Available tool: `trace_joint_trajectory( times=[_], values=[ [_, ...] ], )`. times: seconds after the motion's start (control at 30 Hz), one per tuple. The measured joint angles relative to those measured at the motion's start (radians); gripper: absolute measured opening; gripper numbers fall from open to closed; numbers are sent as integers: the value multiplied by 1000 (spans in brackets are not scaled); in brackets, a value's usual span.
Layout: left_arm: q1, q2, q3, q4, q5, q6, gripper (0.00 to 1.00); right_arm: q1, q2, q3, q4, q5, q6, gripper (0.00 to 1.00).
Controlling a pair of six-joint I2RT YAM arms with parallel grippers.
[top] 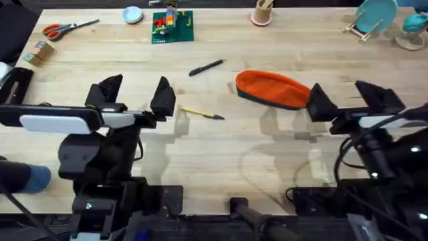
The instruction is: Unzip the bag, pick up the pens from the table one at a time and place them inside, then zip the bag closed.
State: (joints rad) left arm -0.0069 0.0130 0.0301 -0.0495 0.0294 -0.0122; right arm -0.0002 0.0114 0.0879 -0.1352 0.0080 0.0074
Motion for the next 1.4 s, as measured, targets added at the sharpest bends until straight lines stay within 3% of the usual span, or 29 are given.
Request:
trace_joint_trajectory(
  times=[0.2, 0.47, 0.73, 0.93, 1.1, 1.27, 1.4],
  values=[
    [0, 127, 117, 0, 18, 0, 993, 0, 97, 186, -109, 7, 16, 995],
    [0, 446, 348, 1, 117, 0, 993, 0, 333, 453, -263, -4, 52, 996],
    [0, 790, 600, 1, 326, 0, 993, 0, 619, 744, -456, -99, 65, 996],
    [0, 993, 786, -28, 565, 19, 993, 0, 789, 929, -595, -161, 68, 996],
    [-12, 1096, 897, -165, 693, 108, 993, 0, 863, 1018, -651, -178, 68, 996],
    [-59, 1138, 967, -305, 738, 262, 993, 0, 885, 1030, -659, -207, 68, 996],
    [-94, 1144, 1004, -352, 753, 387, 992, 0, 885, 1030, -660, -237, 68, 996]
  ],
)
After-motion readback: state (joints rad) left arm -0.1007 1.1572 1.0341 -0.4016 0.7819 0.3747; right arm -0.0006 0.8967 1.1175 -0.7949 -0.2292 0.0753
